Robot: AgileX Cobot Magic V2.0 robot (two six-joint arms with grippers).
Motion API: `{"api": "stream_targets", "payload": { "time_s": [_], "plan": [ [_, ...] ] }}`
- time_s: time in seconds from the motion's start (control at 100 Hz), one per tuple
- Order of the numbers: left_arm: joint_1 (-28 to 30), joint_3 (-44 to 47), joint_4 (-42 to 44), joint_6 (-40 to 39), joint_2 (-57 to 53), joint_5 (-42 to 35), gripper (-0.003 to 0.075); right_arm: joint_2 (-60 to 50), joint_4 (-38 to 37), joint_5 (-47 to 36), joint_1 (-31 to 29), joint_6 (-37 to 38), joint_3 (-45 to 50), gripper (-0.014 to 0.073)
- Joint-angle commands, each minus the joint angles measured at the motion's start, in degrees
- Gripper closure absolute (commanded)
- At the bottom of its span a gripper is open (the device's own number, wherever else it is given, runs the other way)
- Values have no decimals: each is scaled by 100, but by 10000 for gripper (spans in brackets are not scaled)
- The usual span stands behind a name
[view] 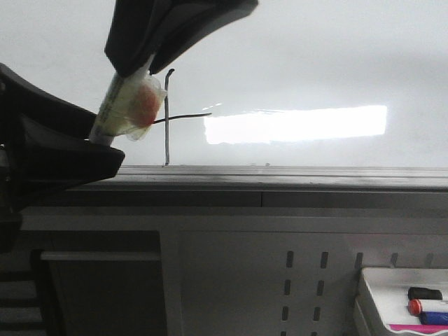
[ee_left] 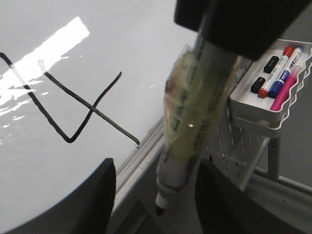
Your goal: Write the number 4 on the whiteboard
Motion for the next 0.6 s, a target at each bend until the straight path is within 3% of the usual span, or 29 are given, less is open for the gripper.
{"api": "stream_targets", "payload": {
  "time_s": [0.0, 0.09, 0.22, 0.41, 0.48, 0.59],
  "plan": [
    [-40, -192, -86, -51, -2, -560, 376, -226, -24, -248, 24, -71, -196, 658],
    [-40, -189, -86, -51, 18, -738, 460, -226, -24, -232, 24, -71, -196, 658],
    [-40, -189, -74, -51, 18, -795, 738, -226, -24, -181, 24, -71, -196, 658],
    [-40, -189, -48, -51, 18, -805, 741, -226, 18, -167, 24, -71, -196, 650],
    [-40, -189, -48, -51, 18, -805, 741, -226, 18, -206, 24, -71, -196, 562],
    [-40, -189, -200, -232, 18, -738, 741, -226, 7, -358, 1, -71, -196, 256]
  ]
}}
